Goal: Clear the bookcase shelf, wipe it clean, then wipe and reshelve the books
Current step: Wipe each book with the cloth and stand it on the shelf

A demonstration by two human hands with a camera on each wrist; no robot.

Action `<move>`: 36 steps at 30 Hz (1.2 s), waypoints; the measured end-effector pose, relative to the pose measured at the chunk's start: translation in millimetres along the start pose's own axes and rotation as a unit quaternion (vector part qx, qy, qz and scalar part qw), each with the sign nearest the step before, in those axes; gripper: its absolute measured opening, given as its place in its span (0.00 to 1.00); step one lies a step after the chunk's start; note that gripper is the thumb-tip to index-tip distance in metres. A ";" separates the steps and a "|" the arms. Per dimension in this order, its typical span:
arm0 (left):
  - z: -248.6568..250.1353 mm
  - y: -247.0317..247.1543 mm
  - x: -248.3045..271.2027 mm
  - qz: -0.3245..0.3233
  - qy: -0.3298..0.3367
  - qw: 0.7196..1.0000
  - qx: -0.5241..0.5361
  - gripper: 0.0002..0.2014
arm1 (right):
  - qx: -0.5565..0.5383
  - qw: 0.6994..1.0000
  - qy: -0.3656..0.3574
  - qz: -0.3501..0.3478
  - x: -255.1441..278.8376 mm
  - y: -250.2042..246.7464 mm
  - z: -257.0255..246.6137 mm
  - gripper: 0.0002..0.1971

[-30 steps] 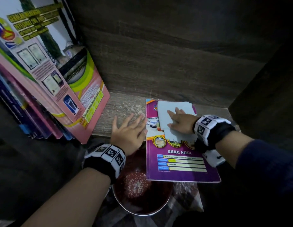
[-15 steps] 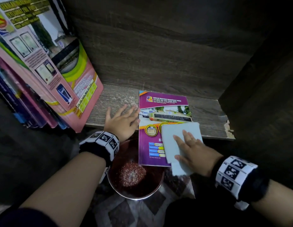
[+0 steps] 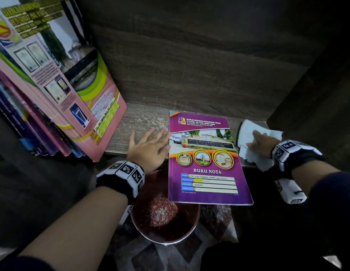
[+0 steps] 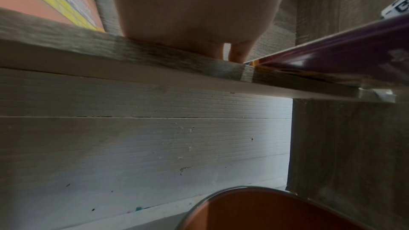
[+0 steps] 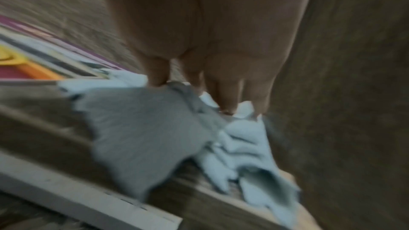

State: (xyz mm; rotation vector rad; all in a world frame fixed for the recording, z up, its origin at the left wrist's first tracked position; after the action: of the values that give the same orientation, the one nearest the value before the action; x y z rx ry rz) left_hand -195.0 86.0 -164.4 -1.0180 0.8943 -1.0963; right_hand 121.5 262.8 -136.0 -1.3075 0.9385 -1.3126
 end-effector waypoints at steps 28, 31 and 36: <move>25.2 -90.9 23.3 0.284 -0.057 0.793 0.537 0.26 | -0.740 0.662 0.046 0.104 79.5 -35.2 -77.4 0.20; 19.2 -134.0 36.8 0.340 -0.019 0.776 0.530 0.22 | -0.776 0.621 0.012 0.107 83.6 -66.3 -101.4 0.18; -17.3 -171.3 52.0 0.426 -0.020 0.757 0.495 0.23 | -0.789 0.604 -0.045 0.102 75.0 -113.5 -154.5 0.16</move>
State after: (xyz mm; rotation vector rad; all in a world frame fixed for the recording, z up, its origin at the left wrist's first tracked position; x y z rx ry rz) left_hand -245.3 8.6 -10.0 0.2820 0.4858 -0.5663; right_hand -37.8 190.7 -27.5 -2.3126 2.2606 0.1764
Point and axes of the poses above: each hand's wrist, its own x-axis away from the middle knuckle, its own y-axis out of the palm, z = x × y, the point moved 10 cm from there along -x, towards the middle knuckle, and after that the axes turned 9 degrees about z, right-handed, at the moved point
